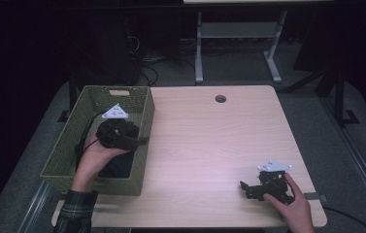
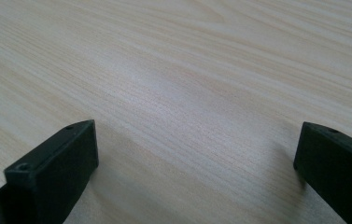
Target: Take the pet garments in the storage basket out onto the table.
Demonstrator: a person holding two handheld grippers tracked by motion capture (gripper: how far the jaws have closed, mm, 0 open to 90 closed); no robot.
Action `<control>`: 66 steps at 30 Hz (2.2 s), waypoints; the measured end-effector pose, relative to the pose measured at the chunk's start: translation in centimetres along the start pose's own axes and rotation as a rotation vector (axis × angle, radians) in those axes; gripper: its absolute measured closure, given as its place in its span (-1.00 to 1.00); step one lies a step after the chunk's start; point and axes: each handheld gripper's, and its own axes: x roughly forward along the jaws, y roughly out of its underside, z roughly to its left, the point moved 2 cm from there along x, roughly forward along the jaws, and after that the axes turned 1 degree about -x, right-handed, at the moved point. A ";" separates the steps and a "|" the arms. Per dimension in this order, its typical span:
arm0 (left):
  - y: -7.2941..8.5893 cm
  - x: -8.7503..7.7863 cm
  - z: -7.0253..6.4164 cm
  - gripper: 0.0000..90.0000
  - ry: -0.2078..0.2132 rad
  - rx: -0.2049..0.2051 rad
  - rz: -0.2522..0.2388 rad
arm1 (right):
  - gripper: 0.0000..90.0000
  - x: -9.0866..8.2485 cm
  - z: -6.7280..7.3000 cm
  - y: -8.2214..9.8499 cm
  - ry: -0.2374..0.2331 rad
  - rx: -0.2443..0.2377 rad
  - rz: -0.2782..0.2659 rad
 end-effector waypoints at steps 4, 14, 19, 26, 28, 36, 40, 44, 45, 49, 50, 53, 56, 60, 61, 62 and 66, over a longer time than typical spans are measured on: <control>0.4 -0.6 0.9 -0.69 -0.014 -0.014 -0.001 | -1.00 0.0 0.0 0.0 0.000 0.000 0.000; 1.8 -1.8 3.1 -0.69 -0.065 -0.029 0.026 | -1.00 0.0 0.0 0.0 -0.001 -0.002 -0.001; 2.7 -2.2 4.2 -0.69 -0.100 -0.041 0.043 | -1.00 0.0 0.0 0.0 0.000 -0.001 -0.001; 4.1 -1.9 5.5 -0.69 -0.120 -0.059 0.099 | -1.00 0.0 0.0 0.0 0.000 0.000 0.000; 4.4 -1.6 5.7 -0.69 -0.125 -0.052 0.126 | -1.00 0.0 0.0 0.0 0.000 0.000 0.000; 5.8 -0.3 6.3 -0.69 -0.111 -0.049 0.200 | -1.00 0.0 0.0 0.0 0.000 0.002 -0.001; 6.4 0.4 6.4 -0.69 -0.095 -0.049 0.233 | -1.00 0.0 0.0 0.0 0.000 0.003 -0.001; 7.0 1.5 6.3 -0.69 -0.082 -0.040 0.279 | -1.00 0.0 0.0 0.0 0.000 0.004 -0.001; 7.2 1.9 6.3 -0.69 -0.081 -0.039 0.297 | -1.00 0.0 0.0 0.0 0.000 0.003 -0.001; 7.9 3.0 6.3 -0.69 -0.083 -0.031 0.348 | -1.00 0.0 0.0 0.0 0.000 0.004 -0.002; 8.1 3.3 6.3 -0.70 -0.078 -0.029 0.362 | -1.00 0.0 0.0 0.0 0.000 0.004 -0.002; 8.5 3.9 6.3 -0.70 -0.074 -0.033 0.396 | -1.00 0.0 0.0 0.0 0.000 0.004 -0.002; 8.8 4.3 6.3 -0.69 -0.075 -0.031 0.422 | -1.00 0.0 0.0 0.0 0.000 0.004 -0.002; 8.9 4.5 6.4 -0.68 -0.070 -0.033 0.442 | -1.00 0.0 0.0 0.0 0.000 0.003 -0.002; 9.0 4.5 6.4 -0.67 -0.071 -0.034 0.453 | -1.00 0.0 0.0 0.0 0.000 0.004 -0.002; 9.0 4.6 6.3 -0.67 -0.072 -0.033 0.459 | -1.00 0.0 0.0 0.0 0.000 0.004 -0.002; 9.0 4.7 6.2 -0.44 -0.056 -0.039 0.479 | -1.00 0.0 0.0 0.0 0.000 0.004 -0.002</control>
